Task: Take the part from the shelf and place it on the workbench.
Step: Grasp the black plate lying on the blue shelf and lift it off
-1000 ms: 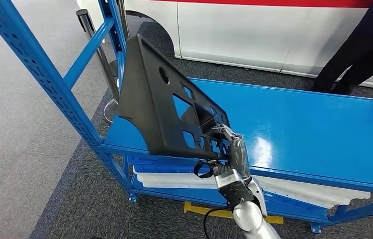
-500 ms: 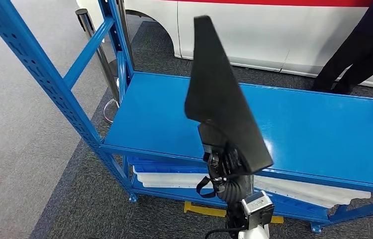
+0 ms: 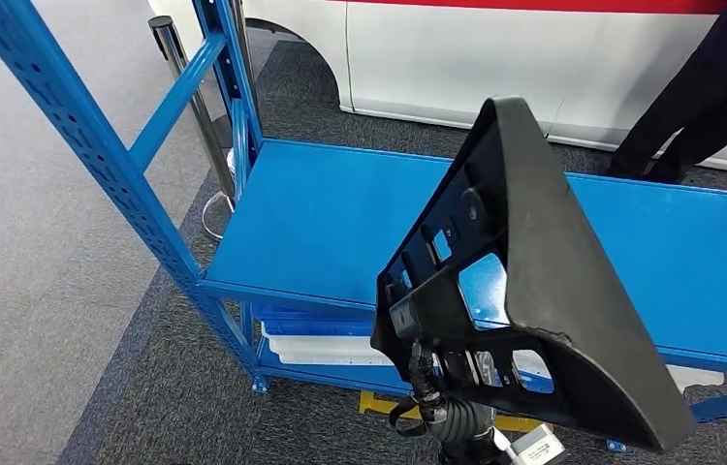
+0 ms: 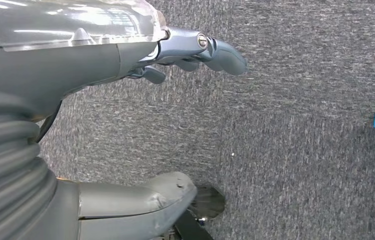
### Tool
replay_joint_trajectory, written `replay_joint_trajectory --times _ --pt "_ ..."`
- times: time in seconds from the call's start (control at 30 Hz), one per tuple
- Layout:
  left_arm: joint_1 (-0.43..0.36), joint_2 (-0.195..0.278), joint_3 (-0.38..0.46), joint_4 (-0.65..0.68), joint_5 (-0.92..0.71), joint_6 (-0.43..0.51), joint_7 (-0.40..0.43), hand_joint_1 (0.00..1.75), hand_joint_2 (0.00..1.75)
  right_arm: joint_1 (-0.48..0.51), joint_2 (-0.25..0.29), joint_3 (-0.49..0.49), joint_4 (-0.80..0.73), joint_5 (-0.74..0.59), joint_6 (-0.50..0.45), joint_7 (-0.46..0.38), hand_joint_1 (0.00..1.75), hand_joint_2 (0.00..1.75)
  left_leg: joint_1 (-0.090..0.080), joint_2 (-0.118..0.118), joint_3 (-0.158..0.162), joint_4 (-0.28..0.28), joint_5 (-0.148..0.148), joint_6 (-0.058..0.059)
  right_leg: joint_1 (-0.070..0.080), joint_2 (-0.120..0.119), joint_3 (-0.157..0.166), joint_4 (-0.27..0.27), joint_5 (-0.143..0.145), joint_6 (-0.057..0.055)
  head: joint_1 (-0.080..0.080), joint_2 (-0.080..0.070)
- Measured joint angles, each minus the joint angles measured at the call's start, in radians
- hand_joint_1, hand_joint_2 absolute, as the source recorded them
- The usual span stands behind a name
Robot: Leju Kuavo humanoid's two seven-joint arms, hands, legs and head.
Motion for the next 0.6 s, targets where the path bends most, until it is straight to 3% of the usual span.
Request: replay_joint_trajectory --times 0.07,0.17,0.2,0.23,0.27,0.33,0.37,0.4,0.5,0.57,0.6 --pt "-0.001 -0.002 0.002 0.0 -0.001 0.0 0.0 0.0 1.75 0.006 0.003 -0.006 -0.006 -0.001 0.0 -0.003 1.75 1.75 0.006 0.003 0.005 -0.016 0.011 0.012 0.001 0.001 -0.022 0.047 -0.032 0.005 0.0 0.0" --pt "0.0 -0.004 0.003 0.0 -0.001 0.0 0.0 0.0 1.75 0.022 0.003 -0.015 -0.012 -0.002 0.003 -0.01 1.75 1.75 0.006 0.005 0.005 -0.021 0.014 0.018 -0.001 0.001 -0.116 0.232 -0.115 0.009 0.001 0.0" --pt "0.0 -0.004 0.004 0.0 -0.001 0.0 0.0 0.0 1.75 0.03 0.003 -0.019 -0.013 -0.003 0.005 -0.011 1.75 1.75 0.006 0.004 0.005 -0.02 0.014 0.017 -0.001 0.001 -0.136 0.268 -0.119 0.01 0.001 0.0" --pt "0.0 -0.005 0.005 0.0 -0.001 0.0 0.0 0.0 1.75 0.036 0.003 -0.022 -0.015 -0.003 0.007 -0.012 1.75 1.75 0.006 0.004 0.007 -0.02 0.012 0.016 -0.003 0.001 -0.139 0.267 -0.102 0.01 0.001 0.0" --pt "0.0 -0.006 0.007 0.0 -0.001 0.0 0.0 0.0 1.75 0.039 0.003 -0.024 -0.017 -0.004 0.009 -0.012 1.75 1.75 0.006 0.003 0.009 -0.019 0.01 0.013 -0.005 0.001 -0.123 0.226 -0.067 0.01 0.001 0.0" --pt "0.0 -0.009 0.008 0.0 -0.001 0.0 0.0 0.0 1.75 0.042 0.003 -0.026 -0.022 -0.005 0.012 -0.012 1.75 1.75 0.005 0.001 0.013 -0.013 0.001 0.003 -0.006 0.0 -0.065 0.095 0.002 0.005 0.001 0.0" --pt "-0.001 -0.01 0.009 0.0 -0.001 0.0 0.0 0.0 1.75 0.043 0.003 -0.026 -0.025 -0.005 0.014 -0.012 1.75 1.75 0.004 0.001 0.013 -0.009 -0.003 -0.003 -0.005 0.0 -0.044 0.047 0.018 0.0 0.0 0.0" --pt "-0.001 -0.011 0.01 0.0 -0.002 0.0 0.001 0.0 1.75 0.045 0.004 -0.027 -0.026 -0.006 0.017 -0.012 1.75 1.75 0.002 0.001 0.011 -0.006 -0.007 -0.01 -0.003 0.001 -0.034 0.021 0.021 -0.005 0.0 0.0" --pt "-0.003 -0.011 0.01 0.0 -0.003 -0.005 0.003 0.0 1.75 0.052 0.004 -0.029 -0.029 -0.008 0.027 -0.011 1.75 1.75 0.004 0.002 0.008 -0.001 -0.013 -0.028 0.0 0.003 -0.034 0.012 0.015 -0.024 0.0 0.0" --pt "-0.004 -0.011 0.01 0.0 -0.003 -0.01 0.004 0.0 1.75 0.053 0.005 -0.029 -0.029 -0.008 0.033 -0.012 1.75 1.75 0.007 0.002 -0.01 0.045 -0.045 -0.038 -0.004 0.001 -0.028 0.005 0.016 -0.037 0.0 0.0" --pt "-0.004 -0.011 0.01 0.0 -0.003 -0.012 0.005 0.0 1.75 0.053 0.005 -0.03 -0.03 -0.008 0.034 -0.012 1.75 1.75 0.009 0.002 -0.034 0.099 -0.074 -0.043 -0.005 -0.001 -0.026 0.004 0.015 -0.042 0.0 0.0"
